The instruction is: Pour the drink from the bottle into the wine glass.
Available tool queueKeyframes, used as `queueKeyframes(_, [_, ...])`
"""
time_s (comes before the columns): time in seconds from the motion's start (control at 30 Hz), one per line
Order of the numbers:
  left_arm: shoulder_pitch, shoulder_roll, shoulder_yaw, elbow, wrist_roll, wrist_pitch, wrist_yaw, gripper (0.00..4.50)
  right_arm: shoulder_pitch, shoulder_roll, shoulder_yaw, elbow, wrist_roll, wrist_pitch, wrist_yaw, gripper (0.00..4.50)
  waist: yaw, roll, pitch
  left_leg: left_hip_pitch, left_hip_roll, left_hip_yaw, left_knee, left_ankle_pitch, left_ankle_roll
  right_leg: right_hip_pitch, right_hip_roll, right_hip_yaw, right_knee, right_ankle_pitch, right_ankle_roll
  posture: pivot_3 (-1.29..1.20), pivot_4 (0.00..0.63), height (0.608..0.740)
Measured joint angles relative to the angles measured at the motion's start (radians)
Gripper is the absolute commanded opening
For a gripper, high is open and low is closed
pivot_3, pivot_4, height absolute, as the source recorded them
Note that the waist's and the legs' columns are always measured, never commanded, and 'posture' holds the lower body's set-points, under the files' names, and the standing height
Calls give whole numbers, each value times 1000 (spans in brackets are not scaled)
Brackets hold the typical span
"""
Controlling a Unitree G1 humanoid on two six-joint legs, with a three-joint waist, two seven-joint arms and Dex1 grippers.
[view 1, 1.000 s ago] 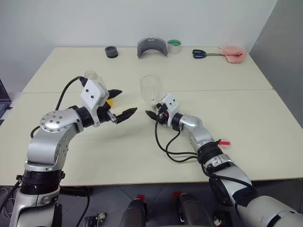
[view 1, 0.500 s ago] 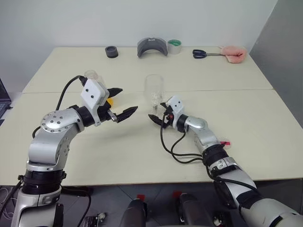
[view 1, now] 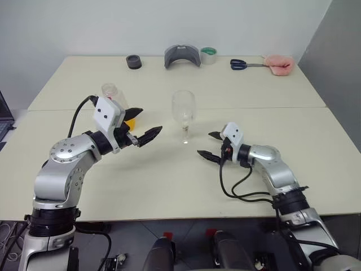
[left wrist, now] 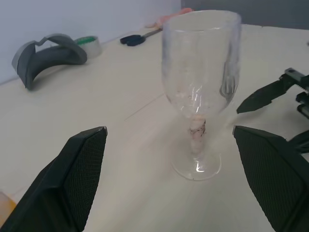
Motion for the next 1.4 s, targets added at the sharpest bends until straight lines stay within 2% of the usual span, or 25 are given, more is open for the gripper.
queueKeyframes(0.23, [168, -61, 57, -16, 29, 4, 132, 4500, 89, -132, -7, -316, 127, 180, 70, 4474, 1, 0, 0, 0, 0, -1, 0, 0, 0, 0, 0, -1, 0, 0, 0, 0, 150, 740])
queueKeyframes(0.47, [196, -142, 121, 97, 120, -18, 339, 4500, 100, -169, -21, -461, 213, 282, 74, 4474, 13, -1, 0, 1, 0, -2, 1, 2, 1, 2, 0, -1, -1, 1, 2, 0, 150, 740])
queueKeyframes(0.77, [58, -133, 151, 251, 144, -31, 390, 4500, 103, -160, 0, -557, 268, 347, 39, 4474, 22, -1, -1, 0, 0, -2, 1, 3, 0, 2, 0, -1, -1, 3, 2, 0, 150, 740])
queueKeyframes(1.03, [-43, -113, 107, 368, 194, -76, 366, 4500, 91, -168, -7, -623, 365, 412, 18, 4474, 24, -1, -1, 0, -1, -2, 1, 4, 0, 1, 0, -2, -2, 3, 2, 0, 150, 740])
queueKeyframes(1.4, [-231, -112, 56, 617, 250, -204, 320, 4500, 76, -159, -24, -618, 370, 412, -34, 4474, 24, -1, -1, 0, -1, -2, 0, 4, 0, 1, 0, -2, -2, 3, 2, 0, 150, 740])
